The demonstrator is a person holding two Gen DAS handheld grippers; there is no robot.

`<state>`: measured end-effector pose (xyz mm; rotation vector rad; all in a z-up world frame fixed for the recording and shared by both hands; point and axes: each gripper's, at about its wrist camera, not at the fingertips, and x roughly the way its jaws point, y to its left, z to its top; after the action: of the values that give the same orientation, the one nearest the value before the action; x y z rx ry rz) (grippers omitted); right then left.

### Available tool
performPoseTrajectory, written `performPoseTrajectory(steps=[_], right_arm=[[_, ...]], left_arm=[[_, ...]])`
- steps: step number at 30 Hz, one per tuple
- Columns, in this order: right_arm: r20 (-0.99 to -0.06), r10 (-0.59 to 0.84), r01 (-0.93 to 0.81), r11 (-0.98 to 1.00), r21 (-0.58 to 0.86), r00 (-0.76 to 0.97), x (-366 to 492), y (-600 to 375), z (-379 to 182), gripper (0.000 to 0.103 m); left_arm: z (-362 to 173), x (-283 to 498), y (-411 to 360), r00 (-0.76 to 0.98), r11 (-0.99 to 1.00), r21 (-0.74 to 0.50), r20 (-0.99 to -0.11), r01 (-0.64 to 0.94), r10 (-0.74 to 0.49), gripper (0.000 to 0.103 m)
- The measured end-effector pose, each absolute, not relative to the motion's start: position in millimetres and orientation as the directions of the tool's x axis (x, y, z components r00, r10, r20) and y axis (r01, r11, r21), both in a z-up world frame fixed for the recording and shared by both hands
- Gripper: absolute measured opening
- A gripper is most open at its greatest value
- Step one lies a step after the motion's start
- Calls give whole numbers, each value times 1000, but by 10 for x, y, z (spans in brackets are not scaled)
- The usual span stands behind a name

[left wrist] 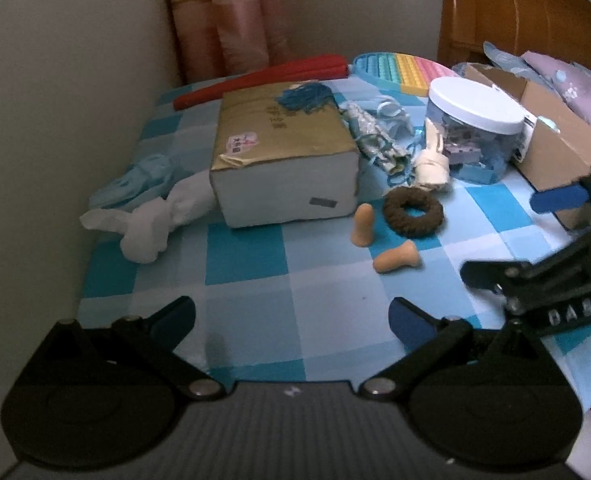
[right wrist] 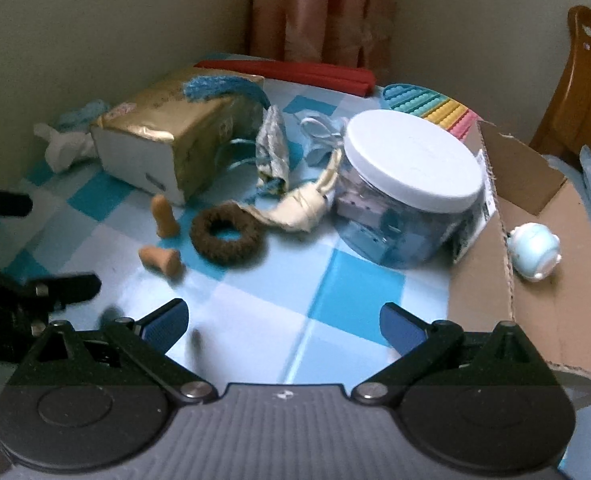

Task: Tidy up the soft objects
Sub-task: 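Lower the left gripper onto an orange foam earplug and close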

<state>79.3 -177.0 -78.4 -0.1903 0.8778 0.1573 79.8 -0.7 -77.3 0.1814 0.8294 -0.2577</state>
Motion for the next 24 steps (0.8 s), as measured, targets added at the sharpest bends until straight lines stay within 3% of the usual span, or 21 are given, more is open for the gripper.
performPoseTrajectory(steps=[13, 19, 21, 24], right_arm=[[-761, 219, -417, 906, -73, 610, 520, -1749, -877, 103], [-749, 248, -423, 905, -48, 615, 471, -1835, -896, 103], [-746, 260, -418, 908, -27, 613, 466, -1868, -908, 103], [-737, 269, -417, 909, -19, 620, 455, -1886, -921, 103]], left_arm=[[-812, 948, -210, 579, 971, -74, -792, 227, -195, 98], [-793, 987, -416, 564, 968, -119, -794, 219, -226, 74], [-790, 988, -495, 574, 973, -89, -795, 212, -198, 60], [-788, 991, -578, 588, 976, -59, -790, 208, -173, 55]])
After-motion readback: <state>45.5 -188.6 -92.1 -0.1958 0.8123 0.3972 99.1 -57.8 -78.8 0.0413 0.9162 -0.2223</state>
